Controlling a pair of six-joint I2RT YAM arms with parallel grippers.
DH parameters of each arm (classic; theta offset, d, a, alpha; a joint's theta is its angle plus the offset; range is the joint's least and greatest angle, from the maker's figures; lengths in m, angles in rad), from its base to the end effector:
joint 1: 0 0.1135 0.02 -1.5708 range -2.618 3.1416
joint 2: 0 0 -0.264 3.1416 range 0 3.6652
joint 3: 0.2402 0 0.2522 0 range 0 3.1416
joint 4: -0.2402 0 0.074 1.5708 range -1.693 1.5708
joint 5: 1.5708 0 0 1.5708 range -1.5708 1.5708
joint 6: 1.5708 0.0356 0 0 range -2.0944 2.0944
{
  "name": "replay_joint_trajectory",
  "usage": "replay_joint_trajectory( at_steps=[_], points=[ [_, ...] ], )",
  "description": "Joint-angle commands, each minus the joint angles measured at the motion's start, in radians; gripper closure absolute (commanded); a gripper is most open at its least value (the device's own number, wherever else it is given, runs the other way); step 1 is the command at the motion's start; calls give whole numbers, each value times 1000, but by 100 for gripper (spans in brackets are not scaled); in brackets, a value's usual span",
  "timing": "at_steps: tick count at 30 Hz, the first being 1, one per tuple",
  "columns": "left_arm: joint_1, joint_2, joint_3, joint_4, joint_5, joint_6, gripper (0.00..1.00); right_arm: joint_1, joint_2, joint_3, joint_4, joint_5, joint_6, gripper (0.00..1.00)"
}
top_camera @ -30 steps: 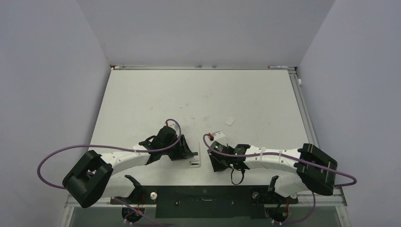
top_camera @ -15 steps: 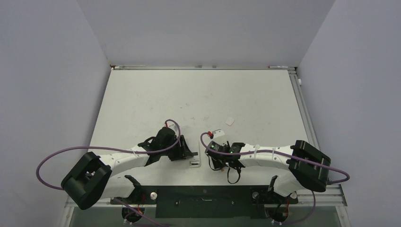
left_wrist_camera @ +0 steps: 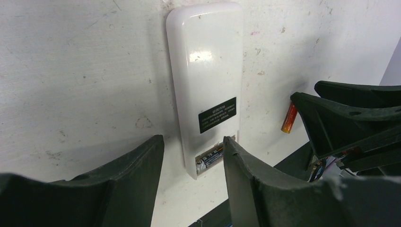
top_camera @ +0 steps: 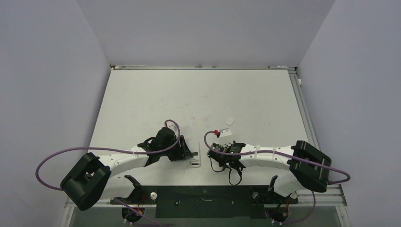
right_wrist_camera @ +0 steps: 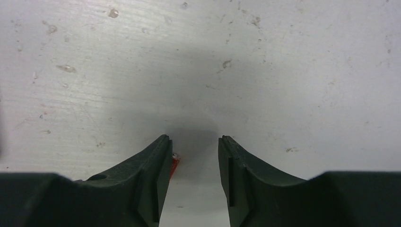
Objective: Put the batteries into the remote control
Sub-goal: Adjust the battery at the center of the board.
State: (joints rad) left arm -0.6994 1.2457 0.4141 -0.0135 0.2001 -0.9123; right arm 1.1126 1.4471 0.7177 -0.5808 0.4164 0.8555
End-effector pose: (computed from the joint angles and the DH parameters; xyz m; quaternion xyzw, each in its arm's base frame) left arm 0.1617 -0.1453 0.1416 -0.0636 0.9287 -0.3194 0.1772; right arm 0.1180 0.2066 0.1540 -0.0977 0.9655 -0.0076 0.2411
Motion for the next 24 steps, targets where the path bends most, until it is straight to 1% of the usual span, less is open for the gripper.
replay_joint_trajectory(
  at_steps=[1,4,9,13,14,18,19,24],
  points=[
    [-5,23,-21,-29,-2,20,53,3,-53,-24,-77,79,66,60],
    [-4,39,-20,-20,6,17,53,7,-111,-9,-72,83,69,60],
    [-6,31,-20,-21,8,13,53,6,-191,15,-133,97,71,60],
    [-6,22,-20,-28,1,16,53,4,-231,-20,-143,42,76,61],
    [-6,24,-20,-28,3,18,53,4,-238,-35,-134,18,76,65],
    [-7,32,-18,-25,10,22,53,7,-263,-101,-101,-71,74,88],
    [-7,33,-18,-25,12,24,53,8,-266,-113,-95,-86,73,91],
    [-8,39,-18,-22,15,27,53,30,-274,-150,-56,-155,74,91]
  ],
)
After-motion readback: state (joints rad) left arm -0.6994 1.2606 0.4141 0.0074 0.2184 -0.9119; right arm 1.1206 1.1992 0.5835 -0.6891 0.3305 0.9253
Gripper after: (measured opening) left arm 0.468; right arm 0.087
